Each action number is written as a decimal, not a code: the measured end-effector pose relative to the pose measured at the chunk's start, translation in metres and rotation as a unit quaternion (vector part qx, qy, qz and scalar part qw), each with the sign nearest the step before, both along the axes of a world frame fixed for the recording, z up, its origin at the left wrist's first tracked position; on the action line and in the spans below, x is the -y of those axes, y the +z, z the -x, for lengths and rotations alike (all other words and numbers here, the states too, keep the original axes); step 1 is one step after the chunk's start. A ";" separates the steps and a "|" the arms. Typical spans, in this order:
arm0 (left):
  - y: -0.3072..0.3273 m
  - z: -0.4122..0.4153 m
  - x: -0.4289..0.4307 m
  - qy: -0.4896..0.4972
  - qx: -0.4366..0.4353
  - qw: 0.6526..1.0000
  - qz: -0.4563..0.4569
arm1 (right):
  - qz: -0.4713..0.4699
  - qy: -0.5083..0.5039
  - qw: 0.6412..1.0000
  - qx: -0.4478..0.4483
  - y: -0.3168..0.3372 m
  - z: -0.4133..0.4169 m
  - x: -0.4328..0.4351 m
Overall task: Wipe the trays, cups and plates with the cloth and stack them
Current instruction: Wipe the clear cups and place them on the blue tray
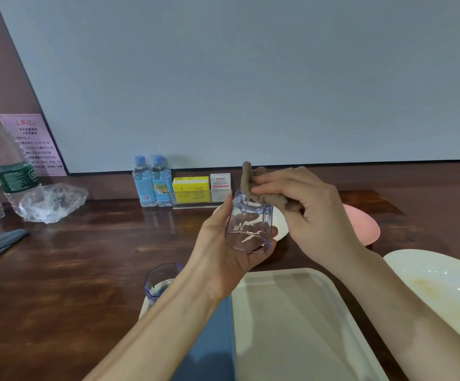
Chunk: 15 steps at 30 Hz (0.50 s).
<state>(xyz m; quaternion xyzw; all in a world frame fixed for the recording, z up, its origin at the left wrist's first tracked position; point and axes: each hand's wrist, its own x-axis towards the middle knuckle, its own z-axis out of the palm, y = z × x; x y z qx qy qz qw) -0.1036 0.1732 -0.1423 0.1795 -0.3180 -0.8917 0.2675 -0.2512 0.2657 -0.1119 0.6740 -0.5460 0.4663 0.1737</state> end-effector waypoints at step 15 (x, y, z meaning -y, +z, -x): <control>0.003 -0.005 0.003 -0.003 -0.013 1.000 -0.024 | -0.075 0.050 0.996 -0.028 0.007 -0.010 -0.011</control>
